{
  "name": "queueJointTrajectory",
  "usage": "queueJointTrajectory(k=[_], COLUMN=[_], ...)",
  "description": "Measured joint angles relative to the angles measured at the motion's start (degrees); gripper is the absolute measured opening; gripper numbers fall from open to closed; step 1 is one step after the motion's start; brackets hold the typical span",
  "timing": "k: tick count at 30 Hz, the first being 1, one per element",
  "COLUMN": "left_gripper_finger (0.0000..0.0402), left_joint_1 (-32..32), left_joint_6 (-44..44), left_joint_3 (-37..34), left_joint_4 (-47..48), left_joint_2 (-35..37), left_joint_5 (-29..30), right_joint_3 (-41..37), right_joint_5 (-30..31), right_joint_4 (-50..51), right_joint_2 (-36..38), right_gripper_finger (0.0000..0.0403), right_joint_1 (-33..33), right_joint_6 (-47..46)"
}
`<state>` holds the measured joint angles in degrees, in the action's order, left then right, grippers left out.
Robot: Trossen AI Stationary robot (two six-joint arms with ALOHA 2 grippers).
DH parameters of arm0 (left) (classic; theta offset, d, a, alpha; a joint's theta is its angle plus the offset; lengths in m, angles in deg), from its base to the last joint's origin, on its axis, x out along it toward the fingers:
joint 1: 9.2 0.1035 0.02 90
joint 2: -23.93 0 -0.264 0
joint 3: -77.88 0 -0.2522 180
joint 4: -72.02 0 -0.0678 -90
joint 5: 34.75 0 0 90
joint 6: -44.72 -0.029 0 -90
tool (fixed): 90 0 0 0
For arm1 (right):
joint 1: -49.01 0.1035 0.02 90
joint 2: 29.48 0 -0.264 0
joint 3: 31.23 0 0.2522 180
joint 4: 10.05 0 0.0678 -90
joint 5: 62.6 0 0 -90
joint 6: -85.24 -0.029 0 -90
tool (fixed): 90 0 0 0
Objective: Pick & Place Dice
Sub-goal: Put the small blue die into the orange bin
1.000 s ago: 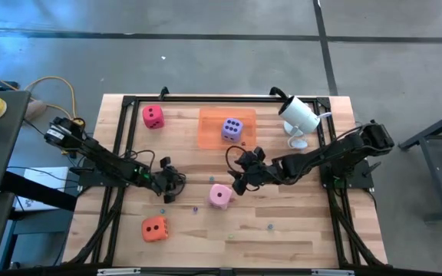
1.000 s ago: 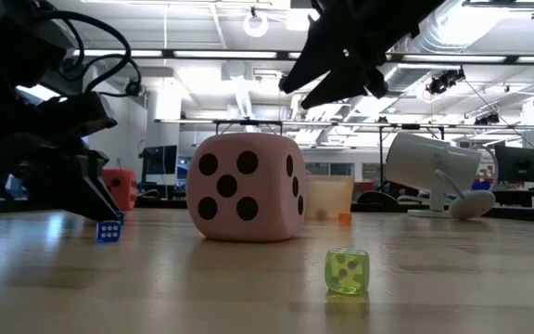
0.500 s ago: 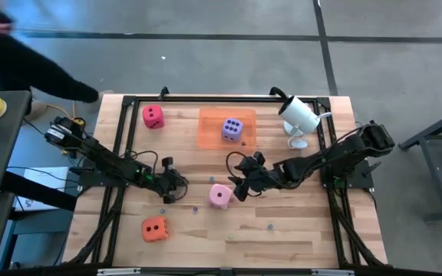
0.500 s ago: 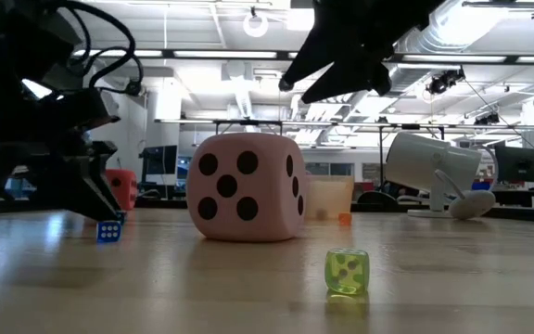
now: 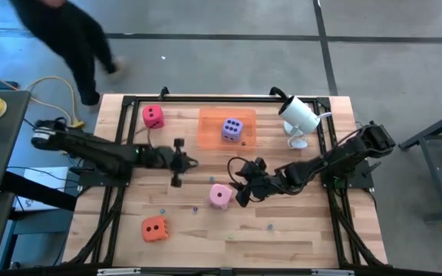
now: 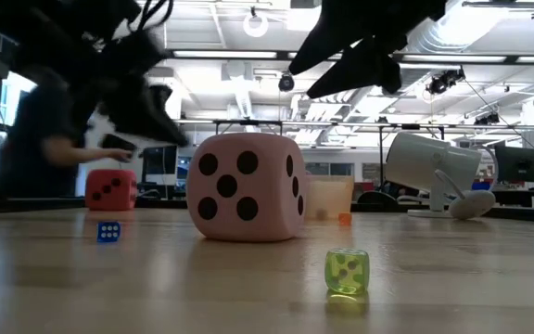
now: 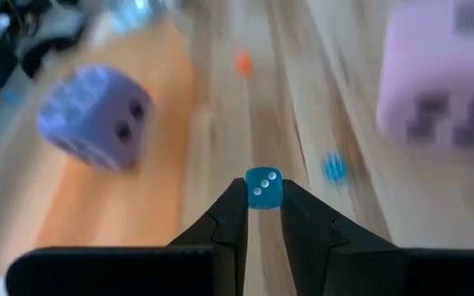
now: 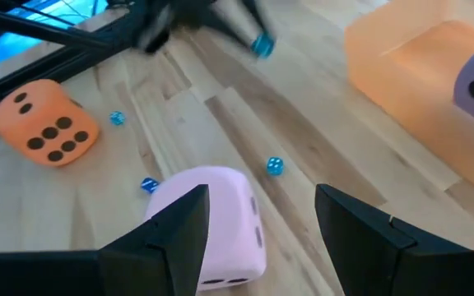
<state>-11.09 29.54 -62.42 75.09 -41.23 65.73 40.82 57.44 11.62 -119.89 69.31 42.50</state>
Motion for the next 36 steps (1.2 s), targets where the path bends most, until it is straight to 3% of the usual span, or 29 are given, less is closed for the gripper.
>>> queueJointTrajectory(k=[3, 7, 17, 24, 31, 36], left_gripper_finger=[0.0051, 0.0051, 0.0051, 0.0058, 0.0088, 0.0112], left_joint_1=[7.4, 15.3, 23.0, 24.7, 25.6, 24.8], left_joint_6=[1.5, 5.9, 10.5, 13.8, 17.9, 15.2], left_joint_3=[0.0, 0.0, 2.5, 6.8, 7.0, 7.0], left_joint_4=[-2.1, -9.6, -21.2, -21.1, -21.4, -21.9], left_joint_2=[2.0, -0.7, -14.3, -22.2, -22.9, -22.9], left_joint_5=[-8.0, -15.8, -23.3, -17.7, -16.4, -12.6], right_joint_3=[0.0, 0.0, 0.0, 0.0, 0.0, 0.0], right_joint_5=[0.0, 0.4, 5.1, 5.2, 6.7, 8.8], right_joint_4=[0.1, 0.0, -0.5, -1.1, -0.9, -0.8], right_joint_2=[0.0, 0.0, 0.0, 0.0, 0.0, 0.0], right_gripper_finger=[0.0210, 0.0210, 0.0210, 0.0210, 0.0210, 0.0210], right_joint_1=[0.8, 2.4, 5.0, 5.0, 5.0, 4.9], right_joint_6=[-2.8, -5.9, -10.0, -10.2, -8.6, -8.2])
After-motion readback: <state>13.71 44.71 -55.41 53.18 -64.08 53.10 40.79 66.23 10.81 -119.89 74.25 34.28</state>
